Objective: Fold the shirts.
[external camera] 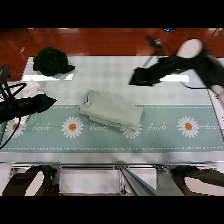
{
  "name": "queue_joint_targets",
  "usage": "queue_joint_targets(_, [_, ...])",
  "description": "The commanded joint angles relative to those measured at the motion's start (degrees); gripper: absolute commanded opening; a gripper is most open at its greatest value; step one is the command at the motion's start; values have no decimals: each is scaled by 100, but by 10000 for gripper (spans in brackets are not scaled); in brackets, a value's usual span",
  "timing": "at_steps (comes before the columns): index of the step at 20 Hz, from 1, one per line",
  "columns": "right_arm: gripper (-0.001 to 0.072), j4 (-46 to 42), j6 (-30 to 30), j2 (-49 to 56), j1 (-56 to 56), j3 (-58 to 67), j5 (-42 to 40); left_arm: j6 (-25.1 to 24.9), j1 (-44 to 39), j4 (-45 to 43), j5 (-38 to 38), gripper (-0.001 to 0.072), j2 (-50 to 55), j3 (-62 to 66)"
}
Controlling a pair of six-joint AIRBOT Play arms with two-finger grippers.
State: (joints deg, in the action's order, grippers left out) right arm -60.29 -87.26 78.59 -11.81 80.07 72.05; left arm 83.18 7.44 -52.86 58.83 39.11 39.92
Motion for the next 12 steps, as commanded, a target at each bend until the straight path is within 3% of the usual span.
queue_joint_targets(1, [413, -2389, -984, -1974, 1010, -1633, -516, -4, 138, 37, 271, 16, -138, 42])
queue_joint_targets(3, [413, -2234, -1462, -2894, 1537, -3185, -1305, -2, 83, 37, 319, 16, -223, 42])
queue_joint_targets(5, [416, -1161, -1342, -3239, 2015, -4489, -1705, 0, -42, 37, 317, 16, -240, 39])
queue_joint_targets(9, [417, 1781, 232, -2710, 2131, -5668, -2203, 0, -343, 37, 313, 16, -236, 39])
queue_joint_targets(12, [417, 2986, 861, -1829, 1528, -5626, -2424, 0, -448, 35, 308, 16, -236, 39])
